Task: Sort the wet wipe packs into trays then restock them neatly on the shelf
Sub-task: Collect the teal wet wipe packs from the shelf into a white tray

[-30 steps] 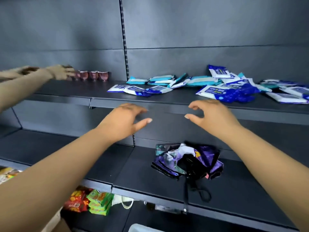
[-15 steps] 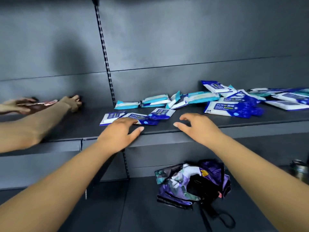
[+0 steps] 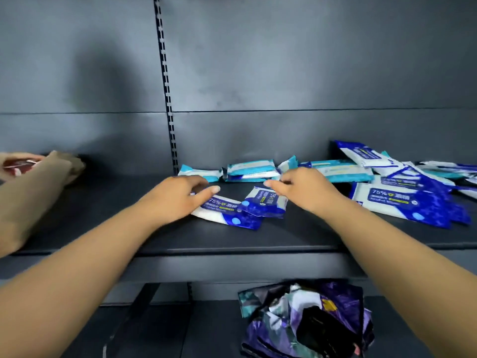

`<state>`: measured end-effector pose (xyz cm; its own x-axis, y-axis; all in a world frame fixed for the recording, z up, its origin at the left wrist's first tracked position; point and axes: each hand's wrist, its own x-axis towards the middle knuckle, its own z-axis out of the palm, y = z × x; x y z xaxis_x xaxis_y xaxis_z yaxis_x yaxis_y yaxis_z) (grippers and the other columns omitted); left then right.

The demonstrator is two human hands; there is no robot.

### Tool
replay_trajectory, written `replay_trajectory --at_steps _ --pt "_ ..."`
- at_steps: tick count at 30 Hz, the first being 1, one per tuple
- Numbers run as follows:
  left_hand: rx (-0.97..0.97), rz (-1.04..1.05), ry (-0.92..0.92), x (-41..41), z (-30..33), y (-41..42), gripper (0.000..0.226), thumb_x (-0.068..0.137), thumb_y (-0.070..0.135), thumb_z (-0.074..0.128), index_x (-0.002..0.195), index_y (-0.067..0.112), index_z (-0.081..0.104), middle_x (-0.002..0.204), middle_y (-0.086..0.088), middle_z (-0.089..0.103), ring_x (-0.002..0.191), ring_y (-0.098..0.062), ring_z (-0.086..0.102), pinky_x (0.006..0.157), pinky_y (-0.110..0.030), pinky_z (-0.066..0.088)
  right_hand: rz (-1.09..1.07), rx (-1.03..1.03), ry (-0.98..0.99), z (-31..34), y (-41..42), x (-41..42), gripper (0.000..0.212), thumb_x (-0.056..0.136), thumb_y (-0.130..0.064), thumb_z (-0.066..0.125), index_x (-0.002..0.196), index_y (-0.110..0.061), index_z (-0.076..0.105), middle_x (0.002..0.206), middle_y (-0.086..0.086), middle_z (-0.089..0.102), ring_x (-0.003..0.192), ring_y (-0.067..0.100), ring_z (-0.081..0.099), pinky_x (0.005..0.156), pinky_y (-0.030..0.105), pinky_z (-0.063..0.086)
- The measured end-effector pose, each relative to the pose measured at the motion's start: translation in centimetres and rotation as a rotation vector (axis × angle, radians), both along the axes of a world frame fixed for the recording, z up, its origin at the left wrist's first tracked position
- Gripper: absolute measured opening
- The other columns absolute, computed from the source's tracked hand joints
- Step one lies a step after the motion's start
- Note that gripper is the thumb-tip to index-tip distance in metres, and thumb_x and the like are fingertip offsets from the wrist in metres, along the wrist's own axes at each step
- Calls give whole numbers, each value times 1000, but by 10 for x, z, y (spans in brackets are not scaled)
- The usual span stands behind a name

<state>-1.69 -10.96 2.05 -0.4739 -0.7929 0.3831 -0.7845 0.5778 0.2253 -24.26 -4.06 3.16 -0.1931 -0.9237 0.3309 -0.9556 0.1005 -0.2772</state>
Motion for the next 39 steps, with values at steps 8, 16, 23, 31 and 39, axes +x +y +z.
replay_trajectory --at_steps 8,16,23,31,39 --pt "171 -34 -159 -9 27 -147 50 91 47 48 129 15 53 135 -3 52 124 -19 46 98 -22 32 -10 30 -145 27 -127 -9 38 86 -42 61 108 -12 67 112 6 65 109 23 56 82 23 37" --pt "398 -89 -283 -18 28 -223 58 89 41 56 138 13 42 144 -1 41 132 -16 37 108 -25 23 -4 259 -250 7 -193 -30 64 88 -49 53 141 -15 38 147 3 38 133 20 36 110 30 24" --pt "462 -43 -459 -36 26 -234 58 83 43 63 129 9 52 128 -5 55 104 -16 50 88 -23 37 -78 476 -192 25 -193 -29 62 83 -43 64 131 -6 49 132 11 51 118 29 51 101 40 42" --pt "135 114 -476 -26 45 -202 72 69 54 72 125 16 49 128 0 52 116 -22 49 96 -36 37 -28 87 -33 42 -175 -1 58 79 -26 72 129 -10 47 131 6 52 117 22 50 82 21 34" --pt "72 -54 -257 -8 114 -63 28 78 32 72 82 20 47 81 5 52 74 -16 49 55 -23 33 223 -203 -374 79 -35 -13 13 82 -13 69 94 -12 66 90 4 63 75 12 53 59 15 39"
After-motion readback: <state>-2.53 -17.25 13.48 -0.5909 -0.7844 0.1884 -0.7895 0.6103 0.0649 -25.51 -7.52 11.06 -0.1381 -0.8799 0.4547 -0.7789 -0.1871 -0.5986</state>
